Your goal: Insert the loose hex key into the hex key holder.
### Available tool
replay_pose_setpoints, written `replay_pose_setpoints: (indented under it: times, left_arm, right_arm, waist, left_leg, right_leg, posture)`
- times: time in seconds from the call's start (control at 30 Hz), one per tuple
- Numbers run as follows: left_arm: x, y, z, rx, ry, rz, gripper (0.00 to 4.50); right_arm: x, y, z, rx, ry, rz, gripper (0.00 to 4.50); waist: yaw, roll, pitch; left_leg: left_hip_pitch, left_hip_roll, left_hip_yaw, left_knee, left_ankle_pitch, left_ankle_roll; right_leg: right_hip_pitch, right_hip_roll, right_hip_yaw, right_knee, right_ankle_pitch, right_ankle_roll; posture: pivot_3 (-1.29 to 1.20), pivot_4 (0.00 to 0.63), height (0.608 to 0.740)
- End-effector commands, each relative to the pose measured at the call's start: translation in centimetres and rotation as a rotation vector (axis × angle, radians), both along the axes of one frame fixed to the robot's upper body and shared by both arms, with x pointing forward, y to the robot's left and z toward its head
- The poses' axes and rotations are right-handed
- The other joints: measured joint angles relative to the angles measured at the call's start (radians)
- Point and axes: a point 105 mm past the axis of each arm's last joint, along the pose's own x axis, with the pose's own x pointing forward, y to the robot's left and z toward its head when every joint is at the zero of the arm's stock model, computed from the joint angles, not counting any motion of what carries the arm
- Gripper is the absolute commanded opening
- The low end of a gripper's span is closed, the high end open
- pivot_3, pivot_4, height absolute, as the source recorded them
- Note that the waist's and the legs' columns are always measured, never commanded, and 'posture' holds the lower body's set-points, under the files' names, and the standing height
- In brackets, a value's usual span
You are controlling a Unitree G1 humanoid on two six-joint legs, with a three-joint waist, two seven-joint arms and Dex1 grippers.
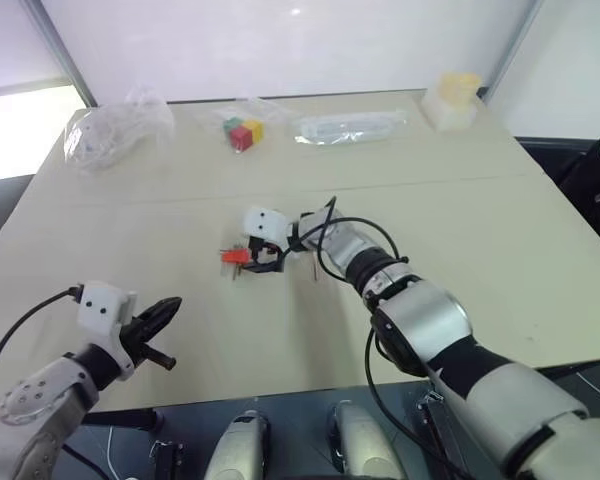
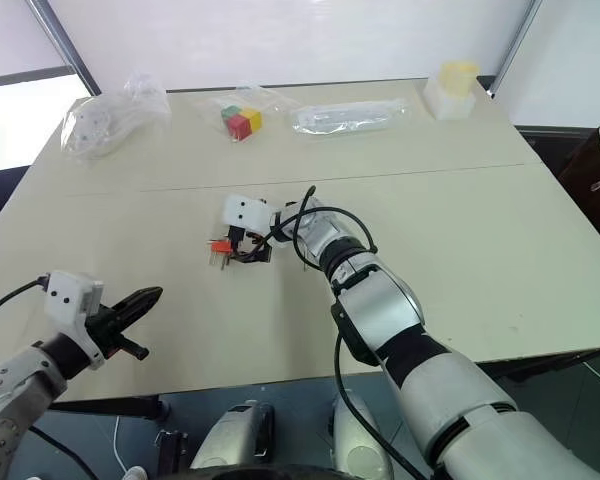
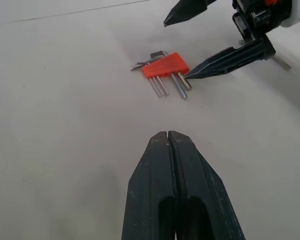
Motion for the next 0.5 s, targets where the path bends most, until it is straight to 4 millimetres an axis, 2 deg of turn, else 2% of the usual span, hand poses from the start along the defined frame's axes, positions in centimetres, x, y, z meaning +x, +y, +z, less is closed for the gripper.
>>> replay_pose_setpoints:
  times: [0.03,0.47,0.5]
  left_arm:
    - [0.0,-0.3,0.8,0.003,-0.032,-0.011,0.0]
    - [0.4,-0.4,0.7,0.01,-0.031,-0.027,0.0]
    - [0.5,-0.4,0.7,0.01,-0.031,-0.027,0.0]
  right_arm:
    - [0.0,-0.7,-1.1,0.001,0.021,-0.031,4.4]
    - [-0.4,-0.5,-2.1,0.049,0.075,-0.065,4.4]
    - [-0.5,-0.4,-2.2,0.051,0.08,-0.069,3.91]
  waist:
    - [-0.004,0.0,0.0]
    - [-0.005,0.0,0.0]
    - [-0.005,0.0,0.0]
  left_leg:
    - [0.0,0.0,0.0,0.0,0.0,0.0]
    - [0.009,0.0,0.0,0.0,0.0,0.0]
    - [0.011,0.0,0.0,0.0,0.0,0.0]
  right_leg:
    - [0.0,0.0,0.0,0.0,0.0,0.0]
    - [0.009,0.0,0.0,0.0,-0.002,-0.003]
    - [0.011,0.0,0.0,0.0,-0.002,-0.003]
  posture:
    - [0.0,0.15,0.74]
    - [0.0,0.15,0.74]
    - [0.0,0.15,0.74]
